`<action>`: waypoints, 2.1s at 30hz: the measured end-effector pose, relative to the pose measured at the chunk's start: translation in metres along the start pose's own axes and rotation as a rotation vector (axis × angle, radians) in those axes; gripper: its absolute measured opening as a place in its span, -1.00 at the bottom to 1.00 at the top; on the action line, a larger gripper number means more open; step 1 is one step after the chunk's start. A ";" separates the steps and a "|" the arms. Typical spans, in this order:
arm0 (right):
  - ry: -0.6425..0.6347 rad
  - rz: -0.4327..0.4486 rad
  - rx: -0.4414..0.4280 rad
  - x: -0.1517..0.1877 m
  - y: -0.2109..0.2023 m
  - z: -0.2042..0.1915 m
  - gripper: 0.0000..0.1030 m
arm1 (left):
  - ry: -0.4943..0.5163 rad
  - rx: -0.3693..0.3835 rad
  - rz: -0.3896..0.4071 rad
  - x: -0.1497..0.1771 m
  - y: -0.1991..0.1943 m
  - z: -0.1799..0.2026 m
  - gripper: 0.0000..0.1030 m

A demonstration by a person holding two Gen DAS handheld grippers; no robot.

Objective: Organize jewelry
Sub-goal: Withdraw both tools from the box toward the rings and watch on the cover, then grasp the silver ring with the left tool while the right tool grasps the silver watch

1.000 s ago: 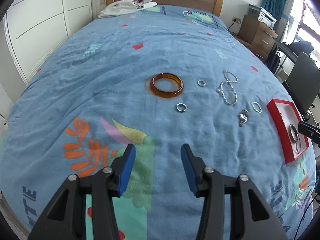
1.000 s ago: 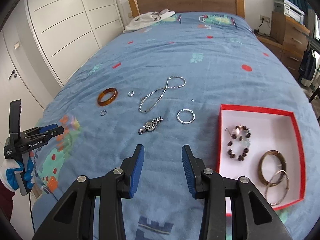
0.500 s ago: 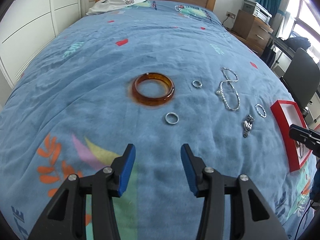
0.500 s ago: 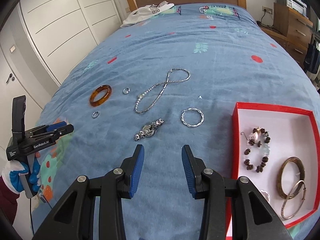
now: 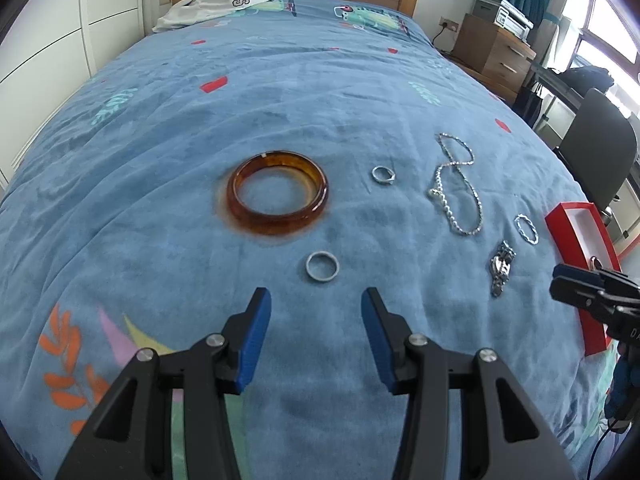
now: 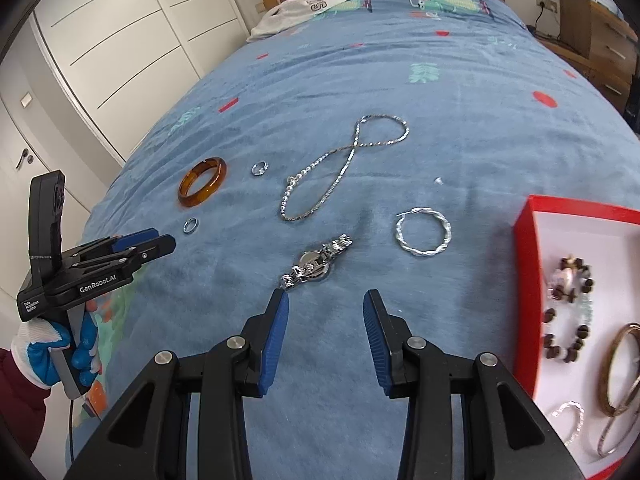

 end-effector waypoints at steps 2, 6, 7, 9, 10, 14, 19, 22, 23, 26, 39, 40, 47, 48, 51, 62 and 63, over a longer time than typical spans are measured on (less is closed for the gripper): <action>0.002 -0.007 -0.006 -0.001 0.006 -0.002 -0.25 | -0.002 0.002 -0.002 -0.001 0.004 -0.001 -0.13; 0.020 -0.023 -0.028 -0.002 0.017 -0.004 -0.25 | -0.005 0.006 -0.006 -0.002 0.011 -0.003 -0.13; 0.025 -0.027 -0.034 -0.003 0.020 -0.004 -0.25 | -0.004 0.007 -0.008 -0.002 0.013 -0.003 -0.13; 0.028 -0.034 -0.041 -0.003 0.025 -0.005 -0.25 | 0.000 0.009 -0.012 -0.002 0.017 -0.003 -0.13; 0.028 -0.036 -0.044 -0.003 0.026 -0.006 -0.25 | 0.002 0.010 -0.013 -0.002 0.018 -0.002 -0.13; 0.027 -0.042 -0.052 -0.003 0.033 -0.009 -0.25 | 0.003 0.015 -0.012 -0.003 0.022 -0.002 -0.13; 0.029 -0.045 -0.060 -0.004 0.037 -0.011 -0.25 | -0.002 0.019 -0.008 -0.003 0.024 -0.004 -0.13; 0.033 -0.049 -0.066 -0.002 0.039 -0.011 -0.25 | -0.002 0.020 -0.005 -0.003 0.026 -0.004 -0.13; 0.035 -0.050 -0.068 -0.001 0.040 -0.011 -0.25 | -0.003 0.020 -0.006 -0.003 0.026 -0.004 -0.13; 0.038 -0.050 -0.073 -0.001 0.042 -0.012 -0.25 | 0.001 0.020 -0.003 -0.003 0.028 -0.004 -0.14; 0.039 -0.037 -0.072 -0.016 0.060 -0.024 -0.41 | 0.052 -0.008 0.008 -0.006 0.037 -0.002 -0.54; 0.035 -0.036 -0.060 -0.017 0.061 -0.024 -0.49 | 0.052 -0.006 0.008 -0.006 0.037 -0.002 -0.62; 0.025 -0.025 -0.046 -0.018 0.062 -0.021 -0.52 | 0.045 0.001 0.020 -0.005 0.033 0.001 -0.63; 0.027 -0.022 -0.047 -0.018 0.062 -0.020 -0.52 | 0.044 0.001 0.021 -0.004 0.033 0.001 -0.63; 0.029 -0.015 -0.055 -0.018 0.058 -0.020 -0.52 | 0.045 -0.003 0.023 -0.004 0.027 0.004 -0.63; 0.024 0.052 -0.067 -0.015 0.004 -0.018 -0.52 | 0.092 -0.041 0.043 -0.009 -0.010 0.038 -0.64; 0.026 0.059 -0.066 -0.016 -0.003 -0.016 -0.53 | 0.100 -0.046 0.047 -0.010 -0.015 0.045 -0.63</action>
Point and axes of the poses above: each gripper's, at about its wrist camera, not at the fingertips, and y roughly the way its jaws point, z to its right, x to its underside, the point moved 7 cm from there along y, roughly the way its jaws point, and after that the axes turned 13 degrees about x, right-handed, at the moved point
